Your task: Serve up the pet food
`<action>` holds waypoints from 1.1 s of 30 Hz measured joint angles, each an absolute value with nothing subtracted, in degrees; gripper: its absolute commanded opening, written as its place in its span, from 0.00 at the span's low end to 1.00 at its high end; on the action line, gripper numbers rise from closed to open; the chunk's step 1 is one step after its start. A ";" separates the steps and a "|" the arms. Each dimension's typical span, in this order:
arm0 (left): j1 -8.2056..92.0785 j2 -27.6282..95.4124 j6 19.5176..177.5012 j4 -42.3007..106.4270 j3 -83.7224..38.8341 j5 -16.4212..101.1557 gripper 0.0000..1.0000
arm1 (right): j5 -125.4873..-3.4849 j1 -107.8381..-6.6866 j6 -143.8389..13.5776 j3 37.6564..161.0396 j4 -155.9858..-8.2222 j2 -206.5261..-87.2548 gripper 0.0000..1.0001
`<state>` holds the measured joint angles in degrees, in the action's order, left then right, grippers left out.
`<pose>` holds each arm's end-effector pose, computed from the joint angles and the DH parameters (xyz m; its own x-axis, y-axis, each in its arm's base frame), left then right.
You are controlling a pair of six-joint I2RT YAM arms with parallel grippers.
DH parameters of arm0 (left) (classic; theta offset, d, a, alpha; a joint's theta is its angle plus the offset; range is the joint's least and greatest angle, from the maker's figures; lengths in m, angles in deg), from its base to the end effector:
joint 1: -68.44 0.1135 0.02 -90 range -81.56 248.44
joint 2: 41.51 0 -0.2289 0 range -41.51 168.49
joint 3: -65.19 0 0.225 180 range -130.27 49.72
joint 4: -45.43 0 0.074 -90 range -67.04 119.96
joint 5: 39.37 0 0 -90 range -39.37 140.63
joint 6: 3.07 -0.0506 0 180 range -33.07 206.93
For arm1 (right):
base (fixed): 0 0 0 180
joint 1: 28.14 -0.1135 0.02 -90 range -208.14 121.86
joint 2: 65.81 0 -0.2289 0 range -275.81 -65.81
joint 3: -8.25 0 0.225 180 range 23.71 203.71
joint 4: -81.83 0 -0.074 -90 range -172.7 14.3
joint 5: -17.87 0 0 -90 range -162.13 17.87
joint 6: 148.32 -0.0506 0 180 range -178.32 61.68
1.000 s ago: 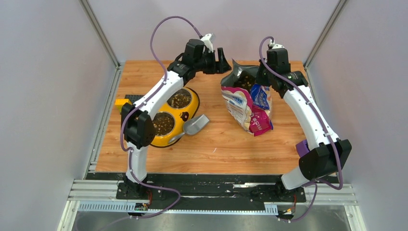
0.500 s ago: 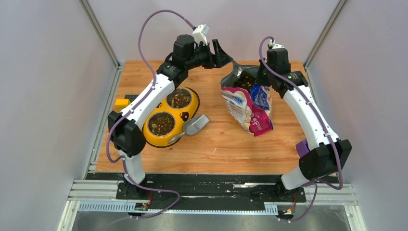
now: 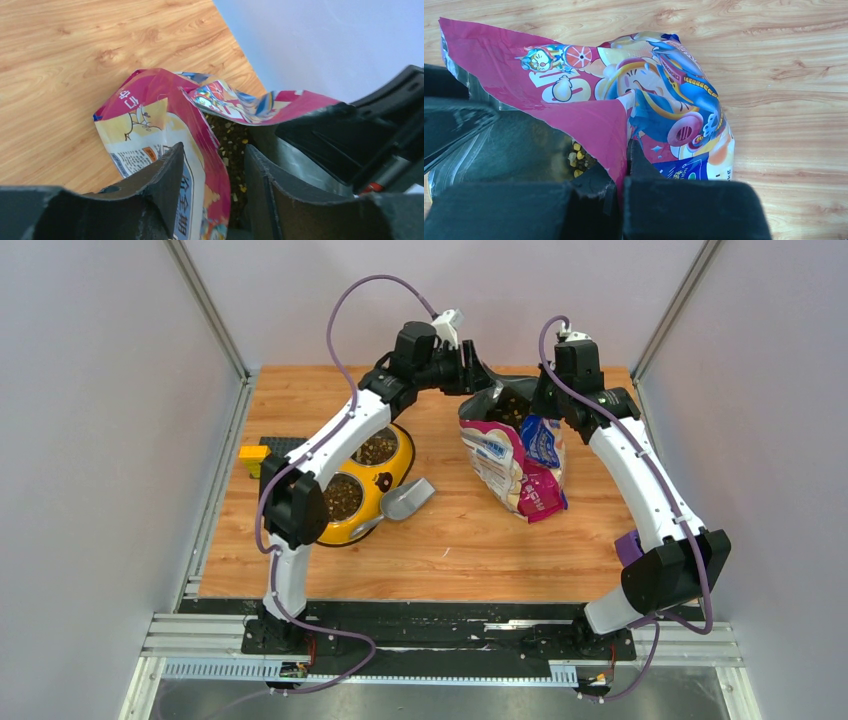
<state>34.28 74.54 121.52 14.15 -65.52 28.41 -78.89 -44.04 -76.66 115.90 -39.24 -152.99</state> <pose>0.3649 -0.2708 0.3415 -0.6602 -0.1871 -0.7274 0.5404 0.5543 -0.6330 0.3063 0.0811 0.3435 -0.6255 0.1467 -0.7663 0.0141 0.9841 0.1769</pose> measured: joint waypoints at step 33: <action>34.77 85.90 123.88 3.28 -83.83 30.18 0.00 | -61.14 -46.07 -69.06 125.47 -32.31 -153.84 0.77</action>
